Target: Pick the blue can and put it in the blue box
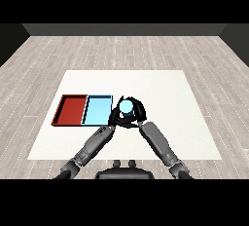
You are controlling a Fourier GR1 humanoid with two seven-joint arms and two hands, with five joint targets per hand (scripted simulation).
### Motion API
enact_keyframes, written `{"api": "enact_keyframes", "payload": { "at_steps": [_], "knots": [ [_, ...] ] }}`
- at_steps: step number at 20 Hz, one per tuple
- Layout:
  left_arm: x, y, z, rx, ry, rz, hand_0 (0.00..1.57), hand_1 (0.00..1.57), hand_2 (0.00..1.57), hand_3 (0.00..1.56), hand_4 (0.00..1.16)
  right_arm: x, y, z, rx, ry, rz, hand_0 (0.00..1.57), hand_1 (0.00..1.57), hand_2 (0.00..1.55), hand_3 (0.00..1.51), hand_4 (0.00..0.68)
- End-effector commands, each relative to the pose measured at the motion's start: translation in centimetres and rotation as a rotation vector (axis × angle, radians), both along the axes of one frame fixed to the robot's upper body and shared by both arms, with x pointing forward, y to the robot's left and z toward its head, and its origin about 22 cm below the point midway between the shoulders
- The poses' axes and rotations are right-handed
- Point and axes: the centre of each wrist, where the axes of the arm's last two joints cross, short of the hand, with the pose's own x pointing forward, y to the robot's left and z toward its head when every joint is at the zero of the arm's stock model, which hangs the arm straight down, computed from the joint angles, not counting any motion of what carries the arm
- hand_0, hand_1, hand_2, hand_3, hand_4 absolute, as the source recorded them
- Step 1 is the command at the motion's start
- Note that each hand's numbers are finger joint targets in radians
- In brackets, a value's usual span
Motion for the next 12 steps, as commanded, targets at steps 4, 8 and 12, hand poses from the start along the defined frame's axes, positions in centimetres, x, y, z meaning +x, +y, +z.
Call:
{"api": "enact_keyframes", "payload": {
  "at_steps": [4,8,12],
  "knots": [
    [-0.8,-1.8,0.0,0.001,-0.002,0.01,0.0,0.0,0.0,0.0,0.0,-1.1,0.2,0.5,0.01,0.022,0.034,1.43,1.43,1.46,1.37,0.533],
    [-0.4,-1.4,0.0,0.013,-0.01,-0.008,0.0,0.0,0.0,0.0,0.0,-1.4,1.9,-0.6,-0.007,0.029,0.028,1.47,1.47,1.47,1.37,0.529],
    [-0.4,-1.0,1.1,0.029,-0.029,-0.013,0.0,0.0,0.0,0.0,0.0,0.2,1.7,1.8,-0.02,-0.004,0.031,1.43,1.43,1.45,1.35,0.522]
  ]
}}
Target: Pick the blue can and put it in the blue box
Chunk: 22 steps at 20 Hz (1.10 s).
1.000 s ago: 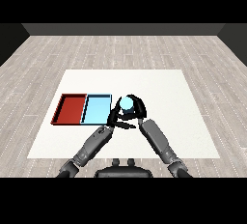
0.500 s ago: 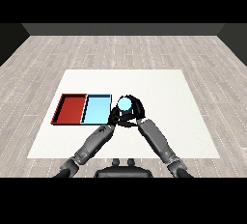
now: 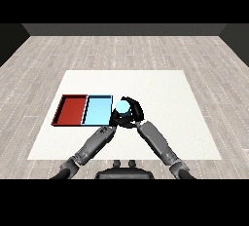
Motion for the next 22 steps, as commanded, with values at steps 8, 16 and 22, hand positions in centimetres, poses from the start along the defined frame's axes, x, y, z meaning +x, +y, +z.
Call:
{"api": "enact_keyframes", "payload": {
  "at_steps": [8,16,22],
  "knots": [
    [-1.1,-1.4,-1.1,0.015,0.033,0.065,0.0,0.0,0.0,0.0,0.61,-1.7,1.6,0.0,0.008,-0.018,0.019,1.45,1.45,1.45,1.37,0.498],
    [0.1,-2.3,0.0,0.082,0.071,0.142,1.57,1.57,1.55,1.46,1.13,-1.0,1.2,0.4,0.039,-0.025,0.026,1.42,1.42,1.45,1.37,0.527],
    [1.5,-1.6,0.3,0.081,0.029,0.187,1.57,1.57,1.56,1.47,1.14,0.4,0.8,0.0,0.028,-0.023,0.047,1.43,1.43,1.46,1.38,0.531]
  ]
}}
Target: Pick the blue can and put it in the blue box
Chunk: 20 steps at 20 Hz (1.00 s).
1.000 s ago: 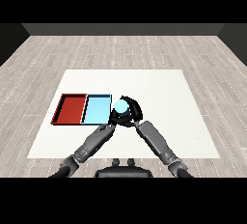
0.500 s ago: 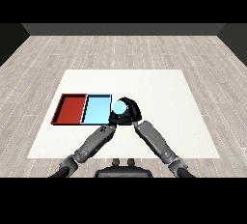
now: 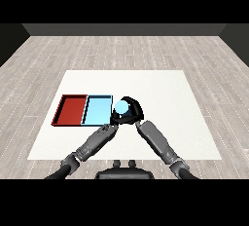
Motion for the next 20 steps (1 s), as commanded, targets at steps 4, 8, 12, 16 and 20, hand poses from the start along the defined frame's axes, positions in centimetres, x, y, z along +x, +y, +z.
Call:
{"api": "enact_keyframes", "payload": {
  "at_steps": [4,8,12,16,20],
  "knots": [
    [0.7,-0.1,0.3,0.001,-0.03,0.02,1.57,1.57,1.56,1.47,1.14,1.7,-0.4,-0.1,-0.042,0.024,-0.028,0.72,0.72,0.72,0.25,0.11],
    [0.7,0.0,0.4,0.002,-0.03,0.02,1.57,1.57,1.56,1.47,1.14,-0.5,0.7,-0.1,-0.06,0.015,-0.028,0.0,0.0,0.0,0.0,0.0],
    [0.1,-0.9,-0.2,0.02,-0.034,0.03,1.57,1.57,1.57,1.48,1.14,0.3,0.8,0.1,-0.075,0.014,-0.022,0.0,0.0,0.0,0.0,0.0],
    [1.2,2.5,-0.6,-0.004,-0.001,0.027,1.57,1.57,1.57,1.48,1.14,0.8,0.3,-1.1,-0.056,0.012,-0.043,0.0,0.0,0.0,0.0,0.0],
    [1.2,1.8,-0.6,0.016,-0.037,0.036,1.57,1.57,1.57,1.49,1.15,-0.1,-2.5,0.1,-0.037,0.012,-0.124,0.0,0.0,0.0,0.0,0.0]
  ]
}}
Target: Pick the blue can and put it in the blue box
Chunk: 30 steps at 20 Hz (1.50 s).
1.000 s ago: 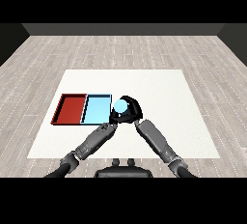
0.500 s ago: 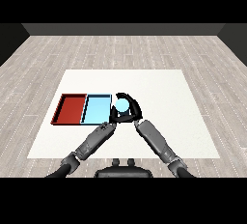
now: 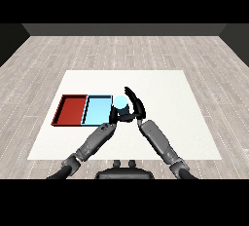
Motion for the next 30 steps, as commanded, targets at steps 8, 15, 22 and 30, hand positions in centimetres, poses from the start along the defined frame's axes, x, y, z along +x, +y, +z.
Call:
{"api": "enact_keyframes", "payload": {
  "at_steps": [8,15,22,30],
  "knots": [
    [0.4,1.6,-0.5,-0.035,-0.01,0.081,1.57,1.57,1.57,1.49,1.14,-0.8,-6.9,3.3,0.248,-0.048,-0.033,0.0,0.0,0.0,0.0,0.0],
    [3.1,8.5,0.6,0.025,-0.036,0.205,1.57,1.57,1.57,1.48,1.15,-2.9,-12.8,3.5,0.348,-0.112,-0.177,0.0,0.0,0.0,0.0,0.0],
    [6.7,13.3,2.7,0.128,0.037,0.307,1.57,1.57,1.57,1.48,1.13,-3.5,-15.2,2.9,0.339,-0.104,-0.218,0.0,0.0,0.0,0.0,0.0],
    [7.2,17.2,-1.7,0.247,0.259,0.371,1.57,1.57,1.57,1.49,1.1,-1.5,-16.9,1.8,0.329,-0.082,-0.27,0.0,0.0,0.0,0.0,0.0]
  ]
}}
